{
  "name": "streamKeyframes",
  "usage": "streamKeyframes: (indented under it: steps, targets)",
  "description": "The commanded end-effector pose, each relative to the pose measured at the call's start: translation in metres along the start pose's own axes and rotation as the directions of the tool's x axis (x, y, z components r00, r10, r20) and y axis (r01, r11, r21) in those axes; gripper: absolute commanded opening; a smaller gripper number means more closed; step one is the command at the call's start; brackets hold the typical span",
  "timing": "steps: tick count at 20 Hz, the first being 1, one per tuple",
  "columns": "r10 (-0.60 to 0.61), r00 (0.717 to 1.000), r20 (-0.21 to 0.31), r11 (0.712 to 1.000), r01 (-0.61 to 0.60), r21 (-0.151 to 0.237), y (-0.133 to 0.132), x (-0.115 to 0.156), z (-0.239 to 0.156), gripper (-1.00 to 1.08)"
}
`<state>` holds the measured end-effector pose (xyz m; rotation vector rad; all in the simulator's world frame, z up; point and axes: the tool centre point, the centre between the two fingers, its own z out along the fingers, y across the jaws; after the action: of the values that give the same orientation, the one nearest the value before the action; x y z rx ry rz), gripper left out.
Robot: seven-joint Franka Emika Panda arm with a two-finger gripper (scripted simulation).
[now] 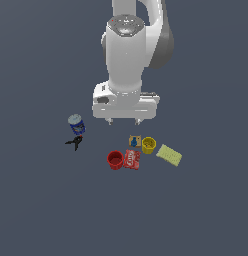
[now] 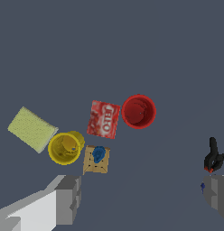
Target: Pick up a designated object from a clutter of objects.
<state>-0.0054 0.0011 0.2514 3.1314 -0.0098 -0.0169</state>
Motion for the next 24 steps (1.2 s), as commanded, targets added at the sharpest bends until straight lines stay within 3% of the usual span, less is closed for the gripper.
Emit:
streamKeyframes:
  steps: [1, 12, 24]
  targets:
    - [0.009, 1.0, -0.001, 1.0, -0.009, 0.0, -0.007, -0.003, 0.02, 1.0]
    - [0.053, 0.999, -0.008, 0.999, -0.053, 0.006, -0.04, -0.031, 0.107, 1.0]
    - [0.071, 0.997, -0.01, 0.997, -0.071, 0.011, -0.051, -0.047, 0.137, 1.0]
